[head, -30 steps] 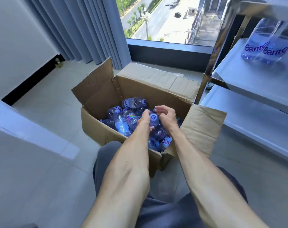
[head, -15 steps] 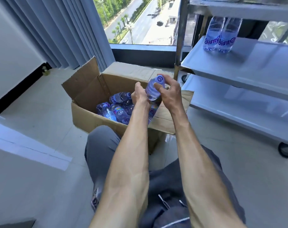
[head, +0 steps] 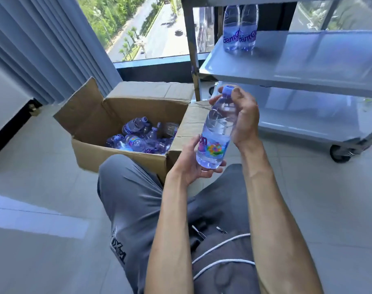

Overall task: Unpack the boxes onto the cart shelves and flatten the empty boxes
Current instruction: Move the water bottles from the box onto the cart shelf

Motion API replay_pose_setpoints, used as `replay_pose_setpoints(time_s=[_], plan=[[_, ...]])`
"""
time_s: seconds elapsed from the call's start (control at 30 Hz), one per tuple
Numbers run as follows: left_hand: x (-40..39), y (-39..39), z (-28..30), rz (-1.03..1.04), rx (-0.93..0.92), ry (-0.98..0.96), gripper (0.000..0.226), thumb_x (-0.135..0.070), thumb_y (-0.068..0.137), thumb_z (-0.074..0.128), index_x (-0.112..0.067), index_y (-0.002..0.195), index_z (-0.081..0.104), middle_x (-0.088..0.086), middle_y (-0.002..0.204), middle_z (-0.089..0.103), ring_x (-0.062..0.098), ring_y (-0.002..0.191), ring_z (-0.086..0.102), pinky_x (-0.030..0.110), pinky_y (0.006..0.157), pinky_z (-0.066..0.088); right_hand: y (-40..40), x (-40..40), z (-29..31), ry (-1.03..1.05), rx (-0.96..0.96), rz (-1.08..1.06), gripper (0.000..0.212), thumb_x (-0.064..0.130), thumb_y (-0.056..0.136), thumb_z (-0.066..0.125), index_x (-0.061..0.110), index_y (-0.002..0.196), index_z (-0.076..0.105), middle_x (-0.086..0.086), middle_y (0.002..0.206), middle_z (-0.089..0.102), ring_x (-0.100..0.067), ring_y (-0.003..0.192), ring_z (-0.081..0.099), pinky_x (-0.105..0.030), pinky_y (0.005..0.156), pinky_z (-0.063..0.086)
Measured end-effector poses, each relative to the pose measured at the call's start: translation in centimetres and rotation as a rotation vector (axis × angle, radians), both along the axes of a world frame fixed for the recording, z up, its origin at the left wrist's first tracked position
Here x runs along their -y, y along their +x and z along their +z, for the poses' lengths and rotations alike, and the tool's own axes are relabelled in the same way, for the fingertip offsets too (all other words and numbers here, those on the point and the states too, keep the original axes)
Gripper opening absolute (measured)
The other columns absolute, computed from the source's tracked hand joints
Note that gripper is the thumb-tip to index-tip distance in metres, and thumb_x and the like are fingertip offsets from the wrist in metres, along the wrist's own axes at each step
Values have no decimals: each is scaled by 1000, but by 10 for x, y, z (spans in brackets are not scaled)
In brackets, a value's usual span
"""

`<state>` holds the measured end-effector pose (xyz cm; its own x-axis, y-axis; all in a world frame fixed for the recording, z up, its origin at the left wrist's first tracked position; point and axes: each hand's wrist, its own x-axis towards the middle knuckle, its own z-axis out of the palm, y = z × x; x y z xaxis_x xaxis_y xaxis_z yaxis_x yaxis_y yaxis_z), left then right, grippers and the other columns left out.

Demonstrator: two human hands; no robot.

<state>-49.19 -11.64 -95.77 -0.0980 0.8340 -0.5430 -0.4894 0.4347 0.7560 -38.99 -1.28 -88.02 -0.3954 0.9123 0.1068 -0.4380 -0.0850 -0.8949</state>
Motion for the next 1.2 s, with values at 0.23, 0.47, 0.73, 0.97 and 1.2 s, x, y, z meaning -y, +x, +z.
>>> replay_pose_setpoints(time_s=[0.23, 0.47, 0.73, 0.97, 1.2], plan=[[-17, 15, 10, 225, -157, 158, 52, -55, 95, 41, -13, 109, 68, 12, 93, 70, 28, 69, 65, 30, 55, 52, -1, -14, 15, -15, 90, -159, 27, 48, 78, 62, 23, 87, 65, -6, 89, 65, -20, 87, 59, -42, 86, 48], [-16, 9, 20, 315, 240, 324, 36, -34, 89, 56, -5, 108, 60, 20, 110, 59, 33, 92, 62, 39, 79, 50, 10, -18, 19, -72, 148, -373, 26, 32, 70, 75, 15, 81, 60, -6, 79, 63, -30, 74, 65, -52, 75, 58], [-13, 13, 22, 133, 76, 284, 52, -45, 98, 37, -4, 104, 68, 19, 90, 64, 29, 71, 60, 31, 53, 49, 8, -13, 16, -61, 36, -259, 16, 28, 74, 73, 19, 75, 61, -11, 75, 65, -24, 69, 58, -43, 71, 54], [-9, 13, 17, 445, 174, 546, 13, -28, 95, 51, -16, 91, 55, 5, 92, 61, 18, 78, 62, 26, 62, 47, -11, -5, 13, -108, 255, -313, 44, 49, 66, 76, 16, 91, 61, 1, 81, 61, -23, 78, 63, -45, 86, 56], [5, 0, 9, 108, 150, 238, 70, -57, 94, 36, -2, 132, 53, 22, 107, 62, 26, 71, 61, 23, 48, 44, -9, -1, 7, 47, 297, -368, 23, 30, 63, 75, 12, 68, 61, -1, 61, 57, -21, 61, 54, -47, 71, 56]])
